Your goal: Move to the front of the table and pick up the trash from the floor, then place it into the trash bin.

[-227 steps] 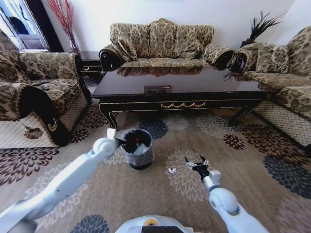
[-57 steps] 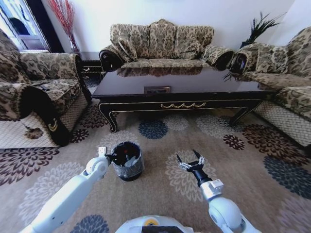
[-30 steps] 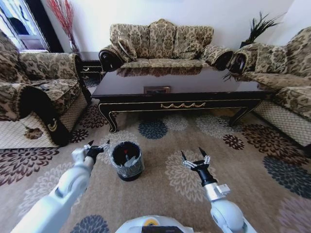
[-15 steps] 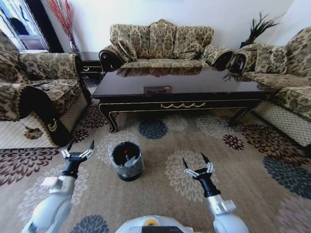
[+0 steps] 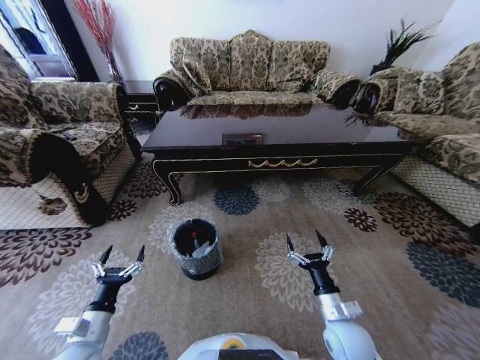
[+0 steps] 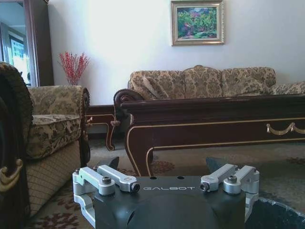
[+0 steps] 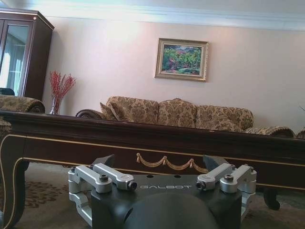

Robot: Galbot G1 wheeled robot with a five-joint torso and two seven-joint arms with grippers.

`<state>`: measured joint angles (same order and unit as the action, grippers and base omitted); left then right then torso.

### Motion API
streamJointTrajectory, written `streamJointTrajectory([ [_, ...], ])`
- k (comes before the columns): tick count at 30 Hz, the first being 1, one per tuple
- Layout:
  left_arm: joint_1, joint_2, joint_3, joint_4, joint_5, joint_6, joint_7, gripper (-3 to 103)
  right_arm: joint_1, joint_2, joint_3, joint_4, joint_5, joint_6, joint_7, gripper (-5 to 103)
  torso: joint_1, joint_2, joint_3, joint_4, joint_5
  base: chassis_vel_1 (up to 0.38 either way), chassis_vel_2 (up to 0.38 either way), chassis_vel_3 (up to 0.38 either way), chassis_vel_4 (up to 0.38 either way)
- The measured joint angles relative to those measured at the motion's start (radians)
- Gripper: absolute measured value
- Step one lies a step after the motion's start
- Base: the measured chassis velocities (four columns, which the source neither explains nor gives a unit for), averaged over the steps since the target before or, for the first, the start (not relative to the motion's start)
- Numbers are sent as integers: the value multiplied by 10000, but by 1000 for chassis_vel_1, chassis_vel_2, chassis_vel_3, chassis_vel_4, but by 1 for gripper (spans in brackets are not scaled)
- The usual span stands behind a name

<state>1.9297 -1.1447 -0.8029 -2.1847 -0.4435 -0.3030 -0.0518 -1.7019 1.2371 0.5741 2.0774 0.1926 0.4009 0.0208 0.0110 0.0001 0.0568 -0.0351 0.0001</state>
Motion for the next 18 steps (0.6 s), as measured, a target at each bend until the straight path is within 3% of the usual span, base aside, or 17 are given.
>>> streamJointTrajectory([
  [5, -241, 64, 186, -109, 74, 266, -159, 100, -29, -87, 96, -75, -12, -179, -14, 100, 1, 0, 0, -2, -1, 0, 0, 0, 0],
  [18, -282, 90, 210, -122, 76, 332, -203, 100, -41, -96, 109, -77, -36, -231, -12, 100, 1, 0, 0, 0, -1, 0, 0, 0, 0],
])
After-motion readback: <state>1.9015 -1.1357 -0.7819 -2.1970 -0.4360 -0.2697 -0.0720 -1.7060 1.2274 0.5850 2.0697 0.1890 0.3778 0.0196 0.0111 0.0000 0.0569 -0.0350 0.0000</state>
